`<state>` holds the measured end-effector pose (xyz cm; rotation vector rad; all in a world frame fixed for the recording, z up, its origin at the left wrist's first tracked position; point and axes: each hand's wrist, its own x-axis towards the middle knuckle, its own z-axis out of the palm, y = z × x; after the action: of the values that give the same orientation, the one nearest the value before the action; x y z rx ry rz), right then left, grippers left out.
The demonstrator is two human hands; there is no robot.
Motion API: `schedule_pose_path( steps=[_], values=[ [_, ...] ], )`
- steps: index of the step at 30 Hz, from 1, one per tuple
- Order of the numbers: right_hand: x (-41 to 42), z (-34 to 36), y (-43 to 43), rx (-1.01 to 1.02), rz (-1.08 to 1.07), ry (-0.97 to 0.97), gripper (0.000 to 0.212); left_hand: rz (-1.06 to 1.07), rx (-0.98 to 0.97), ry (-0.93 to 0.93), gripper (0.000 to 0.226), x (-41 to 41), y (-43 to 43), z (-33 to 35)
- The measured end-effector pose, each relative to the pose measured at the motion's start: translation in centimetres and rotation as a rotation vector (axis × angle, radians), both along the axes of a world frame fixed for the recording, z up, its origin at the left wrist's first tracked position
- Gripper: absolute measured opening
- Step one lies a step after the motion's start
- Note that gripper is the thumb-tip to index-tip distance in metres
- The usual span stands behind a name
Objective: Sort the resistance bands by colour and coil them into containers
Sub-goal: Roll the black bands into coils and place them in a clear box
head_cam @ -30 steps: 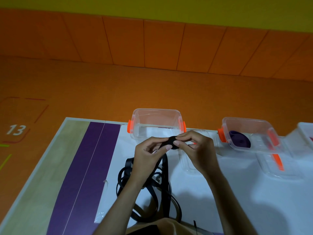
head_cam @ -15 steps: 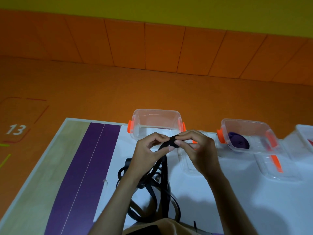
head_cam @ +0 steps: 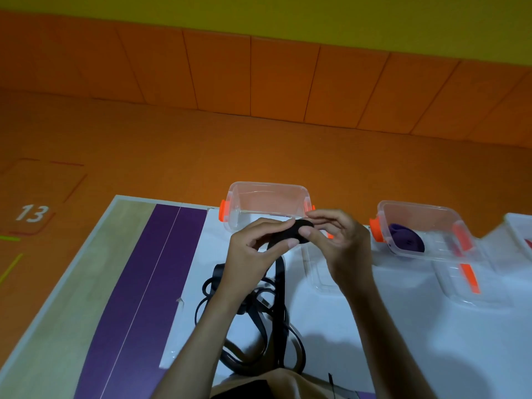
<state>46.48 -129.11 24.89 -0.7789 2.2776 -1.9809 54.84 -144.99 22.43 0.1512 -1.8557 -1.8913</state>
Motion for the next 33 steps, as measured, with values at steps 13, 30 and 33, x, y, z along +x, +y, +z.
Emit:
schedule_pose_path(
  steps=[13, 30, 33],
  values=[
    [1.2, -0.9, -0.7, -0.198, 0.006, -0.206, 0.016, 0.066, -0.008, -0.004, 0.032, 0.8, 0.3, 0.7],
    [0.7, -0.4, 0.1, -0.067, 0.006, -0.095, 0.016, 0.022, -0.079, -0.002, 0.032, 0.1, -0.4, 0.7],
    [0.8, -0.4, 0.0, -0.051, 0.047, -0.112, 0.025, 0.034, -0.056, -0.023, 0.032, 0.2, -0.5, 0.9]
  ],
)
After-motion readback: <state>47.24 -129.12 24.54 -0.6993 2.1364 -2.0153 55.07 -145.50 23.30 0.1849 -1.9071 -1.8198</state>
